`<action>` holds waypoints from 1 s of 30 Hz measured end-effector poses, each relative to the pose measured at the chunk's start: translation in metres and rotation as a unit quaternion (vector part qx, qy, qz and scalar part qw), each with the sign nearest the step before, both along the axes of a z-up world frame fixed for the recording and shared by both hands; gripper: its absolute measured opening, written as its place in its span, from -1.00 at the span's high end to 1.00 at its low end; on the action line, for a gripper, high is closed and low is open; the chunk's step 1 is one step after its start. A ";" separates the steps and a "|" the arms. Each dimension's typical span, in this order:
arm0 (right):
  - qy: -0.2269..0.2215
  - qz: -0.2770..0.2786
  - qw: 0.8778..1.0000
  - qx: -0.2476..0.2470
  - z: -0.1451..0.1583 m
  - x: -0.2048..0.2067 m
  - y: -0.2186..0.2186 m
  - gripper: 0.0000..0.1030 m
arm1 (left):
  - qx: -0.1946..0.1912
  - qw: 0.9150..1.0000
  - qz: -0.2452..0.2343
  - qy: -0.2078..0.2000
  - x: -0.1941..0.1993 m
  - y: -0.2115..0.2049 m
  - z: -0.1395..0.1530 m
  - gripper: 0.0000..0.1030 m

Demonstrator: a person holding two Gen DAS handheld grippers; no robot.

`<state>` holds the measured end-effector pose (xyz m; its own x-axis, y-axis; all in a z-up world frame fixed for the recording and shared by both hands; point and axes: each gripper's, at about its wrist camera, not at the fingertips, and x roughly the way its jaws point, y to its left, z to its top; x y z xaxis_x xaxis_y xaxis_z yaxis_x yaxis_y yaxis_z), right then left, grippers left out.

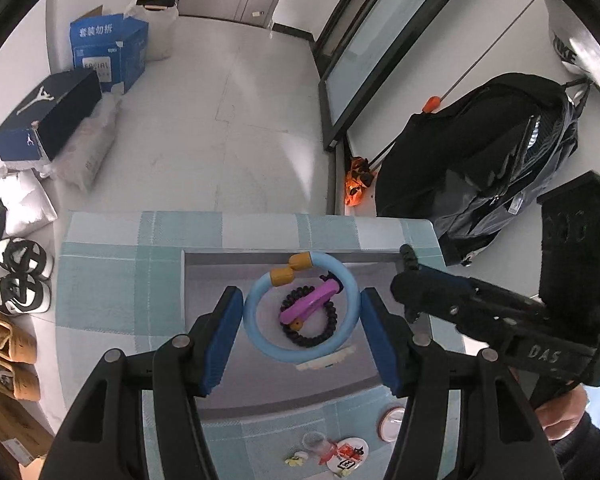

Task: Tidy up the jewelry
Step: 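Carry both bracelets over the grey box and open both grippers, then withdraw both grippers from the box back over the table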

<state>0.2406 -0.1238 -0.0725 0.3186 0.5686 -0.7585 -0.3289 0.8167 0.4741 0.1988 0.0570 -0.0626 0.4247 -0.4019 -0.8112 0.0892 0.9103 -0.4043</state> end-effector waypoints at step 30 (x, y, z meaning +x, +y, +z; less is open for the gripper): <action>-0.042 -0.016 0.998 0.035 0.027 -0.015 -0.021 -0.55 | -0.015 1.000 0.001 -0.008 -0.020 0.007 0.013 -0.31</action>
<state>0.2259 -0.1450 -0.0456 0.3985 0.6074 -0.6872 -0.3448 0.7935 0.5015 0.1792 0.0644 -0.0500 0.4387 -0.4251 -0.7917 0.0939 0.8979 -0.4301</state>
